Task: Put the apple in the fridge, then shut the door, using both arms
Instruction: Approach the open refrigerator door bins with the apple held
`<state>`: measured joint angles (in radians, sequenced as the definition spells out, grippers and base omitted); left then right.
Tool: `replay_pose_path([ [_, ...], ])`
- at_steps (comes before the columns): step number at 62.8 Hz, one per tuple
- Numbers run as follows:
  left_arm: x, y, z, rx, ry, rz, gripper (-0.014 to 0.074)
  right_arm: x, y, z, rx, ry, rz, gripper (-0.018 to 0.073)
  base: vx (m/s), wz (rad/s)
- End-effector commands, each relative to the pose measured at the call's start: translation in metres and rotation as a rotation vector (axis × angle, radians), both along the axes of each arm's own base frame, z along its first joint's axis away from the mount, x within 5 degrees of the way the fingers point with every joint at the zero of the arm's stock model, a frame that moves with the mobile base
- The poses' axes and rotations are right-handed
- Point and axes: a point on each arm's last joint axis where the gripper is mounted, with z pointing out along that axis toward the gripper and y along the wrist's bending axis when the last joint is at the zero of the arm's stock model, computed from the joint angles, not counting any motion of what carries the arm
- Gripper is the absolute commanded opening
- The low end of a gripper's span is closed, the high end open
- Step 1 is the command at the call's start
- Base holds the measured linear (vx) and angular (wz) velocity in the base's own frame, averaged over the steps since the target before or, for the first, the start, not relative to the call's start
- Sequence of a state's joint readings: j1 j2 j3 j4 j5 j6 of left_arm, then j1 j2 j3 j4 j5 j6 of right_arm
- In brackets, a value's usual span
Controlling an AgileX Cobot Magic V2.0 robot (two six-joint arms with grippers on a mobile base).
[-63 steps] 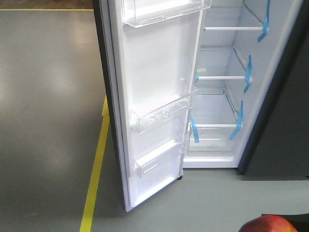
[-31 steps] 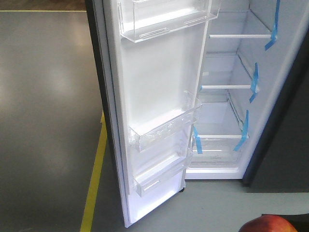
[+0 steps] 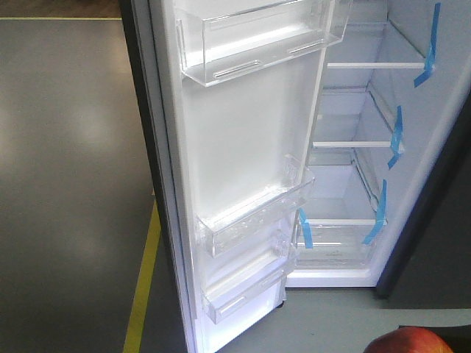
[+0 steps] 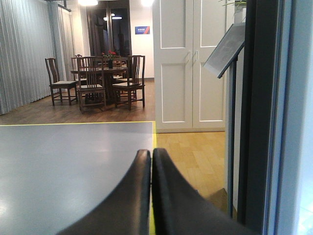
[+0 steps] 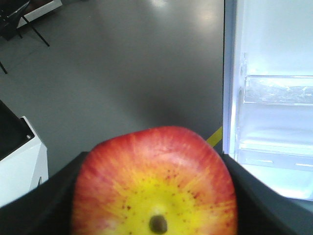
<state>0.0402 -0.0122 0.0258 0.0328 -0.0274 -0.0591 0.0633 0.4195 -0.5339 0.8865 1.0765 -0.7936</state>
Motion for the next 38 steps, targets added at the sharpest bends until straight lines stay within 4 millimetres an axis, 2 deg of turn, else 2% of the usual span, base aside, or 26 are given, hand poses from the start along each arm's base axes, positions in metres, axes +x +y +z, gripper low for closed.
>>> replay_pose_path([
  [1,-0.0008,-0.0002,0.0000,-0.016,-0.063,-0.005,-0.0006,0.0023,0.0016,0.0127,0.060,-0.044,-0.014,0.0419,0.10,0.00],
  [38,-0.0008,-0.0002,0.0000,-0.016,-0.063,-0.005,-0.0006,0.0023,0.0016,0.0127,0.060,-0.044,-0.014,0.0419,0.08,0.00],
])
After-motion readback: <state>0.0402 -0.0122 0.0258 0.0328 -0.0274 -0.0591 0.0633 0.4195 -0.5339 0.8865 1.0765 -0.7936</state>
